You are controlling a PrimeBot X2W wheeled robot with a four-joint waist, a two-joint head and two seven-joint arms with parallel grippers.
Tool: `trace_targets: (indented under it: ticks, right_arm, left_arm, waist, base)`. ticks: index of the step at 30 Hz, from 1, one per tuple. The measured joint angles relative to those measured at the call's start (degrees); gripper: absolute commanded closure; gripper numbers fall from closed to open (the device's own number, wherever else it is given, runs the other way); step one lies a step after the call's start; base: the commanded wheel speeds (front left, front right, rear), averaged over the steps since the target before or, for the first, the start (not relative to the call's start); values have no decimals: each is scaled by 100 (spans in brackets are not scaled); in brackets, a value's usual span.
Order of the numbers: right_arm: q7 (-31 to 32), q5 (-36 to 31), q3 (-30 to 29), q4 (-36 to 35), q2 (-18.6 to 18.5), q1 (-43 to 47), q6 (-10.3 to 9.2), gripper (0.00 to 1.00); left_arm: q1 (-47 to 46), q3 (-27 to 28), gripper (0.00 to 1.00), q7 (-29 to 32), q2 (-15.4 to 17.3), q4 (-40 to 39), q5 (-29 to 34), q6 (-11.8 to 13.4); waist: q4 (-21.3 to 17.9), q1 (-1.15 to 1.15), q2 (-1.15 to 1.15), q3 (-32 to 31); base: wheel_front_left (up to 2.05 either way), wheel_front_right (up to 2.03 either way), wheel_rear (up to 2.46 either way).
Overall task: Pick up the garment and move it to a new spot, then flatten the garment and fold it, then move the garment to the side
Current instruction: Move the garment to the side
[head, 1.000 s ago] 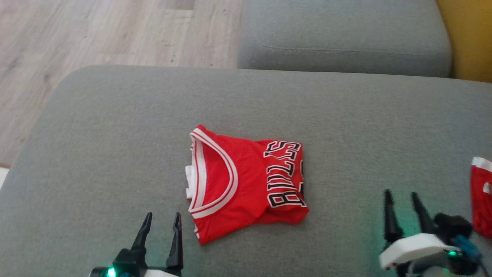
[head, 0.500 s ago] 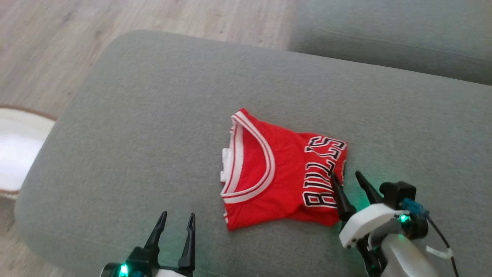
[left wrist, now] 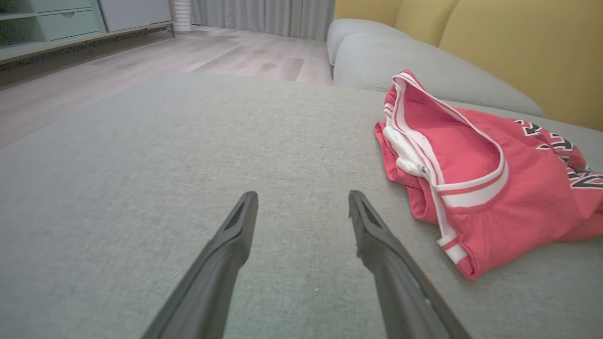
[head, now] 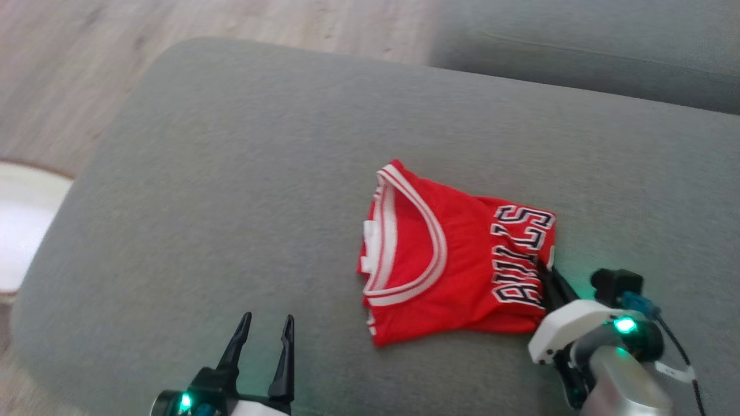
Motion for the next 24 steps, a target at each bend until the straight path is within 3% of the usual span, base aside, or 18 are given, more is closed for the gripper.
trace_targets:
  ticks: [7,24]
  right_arm:
    - [0,-178,-367,-289,-22,301,0,100]
    - [1,210,304,-935,-36,586,0,100]
  left_arm:
    - [-2,-125,0,0,0,-35,-40,-48]
    - [-469,-472,0,0,-1,-57,-258,-42]
  waist:
    - [-832,-1,0,-104]
    - [-3609,-1,0,-45]
  base:
    - [0,0,0]
    - [0,0,0]
